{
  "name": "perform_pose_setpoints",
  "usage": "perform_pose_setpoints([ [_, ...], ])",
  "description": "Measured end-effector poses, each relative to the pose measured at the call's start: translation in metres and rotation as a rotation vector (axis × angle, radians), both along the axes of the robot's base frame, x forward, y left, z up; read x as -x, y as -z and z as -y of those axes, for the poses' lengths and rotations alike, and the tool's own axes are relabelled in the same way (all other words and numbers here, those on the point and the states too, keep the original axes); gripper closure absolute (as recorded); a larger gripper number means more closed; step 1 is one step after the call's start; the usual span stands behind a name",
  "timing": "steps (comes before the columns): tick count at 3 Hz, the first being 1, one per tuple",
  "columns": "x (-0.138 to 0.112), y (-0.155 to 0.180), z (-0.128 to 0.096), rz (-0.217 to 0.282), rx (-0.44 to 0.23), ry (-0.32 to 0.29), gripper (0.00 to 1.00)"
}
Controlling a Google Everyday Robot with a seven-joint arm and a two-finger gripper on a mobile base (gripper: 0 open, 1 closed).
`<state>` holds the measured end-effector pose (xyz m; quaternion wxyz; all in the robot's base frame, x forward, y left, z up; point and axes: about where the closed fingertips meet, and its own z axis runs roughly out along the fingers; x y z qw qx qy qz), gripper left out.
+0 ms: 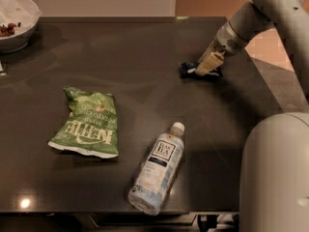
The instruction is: Pick rxbar blueberry
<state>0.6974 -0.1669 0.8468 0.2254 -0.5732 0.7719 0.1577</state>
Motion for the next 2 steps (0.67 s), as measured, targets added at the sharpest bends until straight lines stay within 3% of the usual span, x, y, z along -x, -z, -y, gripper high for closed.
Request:
perform_pose_setpoints([
  [2,0.038,-0.072,-0.014,0.081,-0.07,-0.068,1.0],
])
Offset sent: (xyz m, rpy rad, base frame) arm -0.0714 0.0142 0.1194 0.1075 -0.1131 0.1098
